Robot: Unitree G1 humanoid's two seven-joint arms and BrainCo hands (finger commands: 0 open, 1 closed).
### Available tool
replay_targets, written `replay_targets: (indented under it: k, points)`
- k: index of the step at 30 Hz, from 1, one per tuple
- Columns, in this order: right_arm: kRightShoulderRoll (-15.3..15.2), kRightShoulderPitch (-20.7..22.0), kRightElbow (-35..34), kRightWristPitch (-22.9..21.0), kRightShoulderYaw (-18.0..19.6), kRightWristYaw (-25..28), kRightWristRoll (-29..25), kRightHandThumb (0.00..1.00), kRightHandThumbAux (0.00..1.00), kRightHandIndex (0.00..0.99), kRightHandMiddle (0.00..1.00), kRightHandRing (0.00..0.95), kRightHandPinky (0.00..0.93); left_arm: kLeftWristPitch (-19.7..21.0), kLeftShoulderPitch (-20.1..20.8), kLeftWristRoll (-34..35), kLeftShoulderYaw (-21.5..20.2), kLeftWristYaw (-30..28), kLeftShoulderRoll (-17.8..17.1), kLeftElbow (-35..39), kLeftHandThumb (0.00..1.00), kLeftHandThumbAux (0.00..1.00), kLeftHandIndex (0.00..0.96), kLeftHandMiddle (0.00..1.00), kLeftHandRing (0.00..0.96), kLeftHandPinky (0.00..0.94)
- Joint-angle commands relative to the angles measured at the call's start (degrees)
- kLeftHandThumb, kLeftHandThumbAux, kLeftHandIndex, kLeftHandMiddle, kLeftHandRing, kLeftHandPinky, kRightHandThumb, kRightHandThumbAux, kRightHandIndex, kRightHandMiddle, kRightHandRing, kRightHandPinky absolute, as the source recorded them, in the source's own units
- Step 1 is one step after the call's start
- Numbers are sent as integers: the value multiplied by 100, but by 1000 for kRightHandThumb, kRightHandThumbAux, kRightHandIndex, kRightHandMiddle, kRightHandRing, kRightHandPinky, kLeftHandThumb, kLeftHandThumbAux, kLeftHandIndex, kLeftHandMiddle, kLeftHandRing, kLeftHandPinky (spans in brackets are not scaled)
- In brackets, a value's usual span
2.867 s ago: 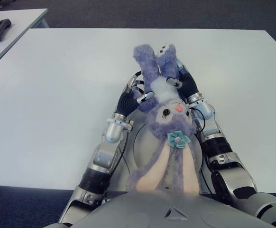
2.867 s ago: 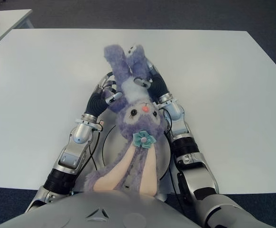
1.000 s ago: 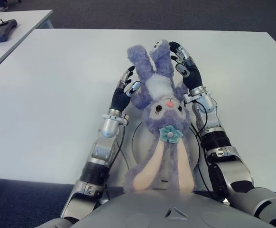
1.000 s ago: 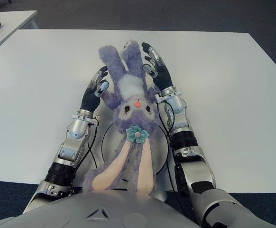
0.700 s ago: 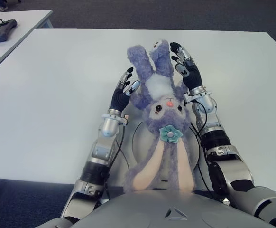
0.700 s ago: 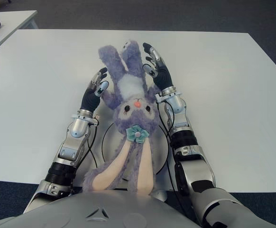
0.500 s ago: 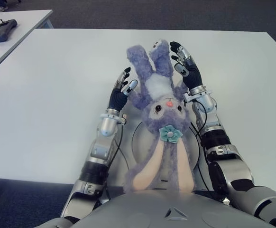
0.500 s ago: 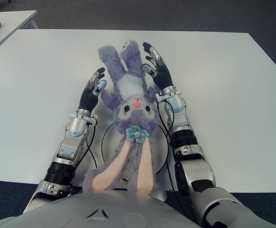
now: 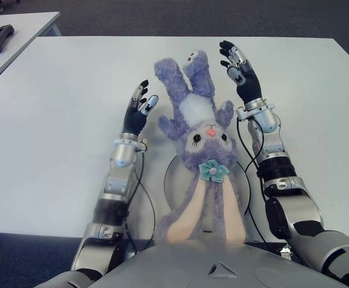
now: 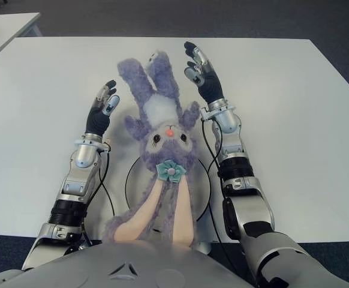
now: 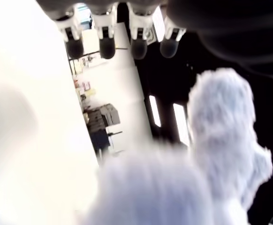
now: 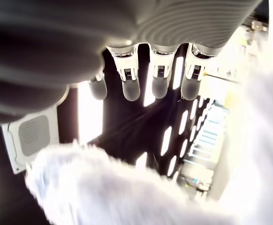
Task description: Put the doll into the plate.
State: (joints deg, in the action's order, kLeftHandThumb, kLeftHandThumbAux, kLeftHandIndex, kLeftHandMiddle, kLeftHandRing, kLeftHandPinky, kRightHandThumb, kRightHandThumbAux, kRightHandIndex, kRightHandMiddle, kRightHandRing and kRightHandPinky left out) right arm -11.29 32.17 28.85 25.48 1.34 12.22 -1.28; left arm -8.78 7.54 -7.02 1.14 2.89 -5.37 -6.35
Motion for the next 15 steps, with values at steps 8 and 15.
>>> replay_targets:
  k: [8, 15]
  points:
    - [-158, 232, -155, -727, 386, 245, -519, 0, 312, 0, 0, 0, 0, -44, 42, 329, -462, -191, -342, -117, 0, 266, 0, 0, 0, 0]
    - [-274, 329, -305, -1051, 714, 483, -963, 0, 315, 0, 0, 0, 0, 35, 174, 569, -810, -262, -567, -22, 0, 240, 0, 0, 0, 0]
